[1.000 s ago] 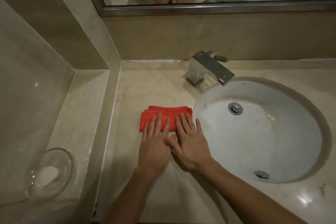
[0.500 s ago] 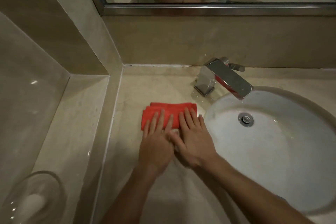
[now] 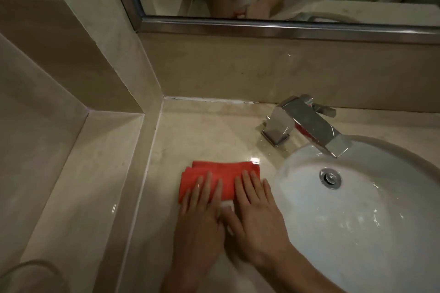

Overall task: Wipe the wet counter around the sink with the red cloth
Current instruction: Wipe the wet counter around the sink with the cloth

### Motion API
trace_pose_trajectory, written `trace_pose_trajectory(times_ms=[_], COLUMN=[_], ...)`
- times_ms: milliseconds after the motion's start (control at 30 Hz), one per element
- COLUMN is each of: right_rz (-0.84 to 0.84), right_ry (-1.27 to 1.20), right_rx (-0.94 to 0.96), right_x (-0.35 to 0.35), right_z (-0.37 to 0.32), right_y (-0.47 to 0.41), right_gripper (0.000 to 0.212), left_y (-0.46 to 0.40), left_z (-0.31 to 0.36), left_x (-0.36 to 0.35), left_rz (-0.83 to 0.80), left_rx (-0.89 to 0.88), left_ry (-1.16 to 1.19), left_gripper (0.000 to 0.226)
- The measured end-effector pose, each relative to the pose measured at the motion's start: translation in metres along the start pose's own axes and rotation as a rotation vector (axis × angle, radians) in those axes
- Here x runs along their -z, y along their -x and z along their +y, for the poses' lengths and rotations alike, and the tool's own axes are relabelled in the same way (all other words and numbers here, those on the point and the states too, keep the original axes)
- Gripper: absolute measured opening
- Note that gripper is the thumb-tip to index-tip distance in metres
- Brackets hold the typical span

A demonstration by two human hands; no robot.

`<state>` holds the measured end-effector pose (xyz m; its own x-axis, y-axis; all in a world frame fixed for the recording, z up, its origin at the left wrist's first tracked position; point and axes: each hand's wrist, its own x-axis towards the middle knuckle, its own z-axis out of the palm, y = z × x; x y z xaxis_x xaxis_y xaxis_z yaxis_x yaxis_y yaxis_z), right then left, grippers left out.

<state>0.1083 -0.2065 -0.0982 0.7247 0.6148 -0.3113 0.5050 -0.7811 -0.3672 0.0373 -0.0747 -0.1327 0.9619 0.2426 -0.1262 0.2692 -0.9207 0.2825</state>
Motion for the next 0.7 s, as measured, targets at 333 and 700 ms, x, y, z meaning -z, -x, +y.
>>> trace_pose_trajectory(times_ms=[333, 700], right_rz=[0.111, 0.082], right_ry=[0.069, 0.037], right_rx=[0.039, 0.083], right_x=[0.041, 0.009], right_z=[-0.005, -0.026], right_y=[-0.175, -0.079], right_gripper=[0.068, 0.088], left_y=[-0.171, -0.051], left_z=[-0.062, -0.048], left_x=[0.046, 0.029], left_rz=[-0.035, 0.011], left_rx=[0.067, 0.121], left_ry=[-0.039, 0.054], left_gripper=[0.053, 0.063])
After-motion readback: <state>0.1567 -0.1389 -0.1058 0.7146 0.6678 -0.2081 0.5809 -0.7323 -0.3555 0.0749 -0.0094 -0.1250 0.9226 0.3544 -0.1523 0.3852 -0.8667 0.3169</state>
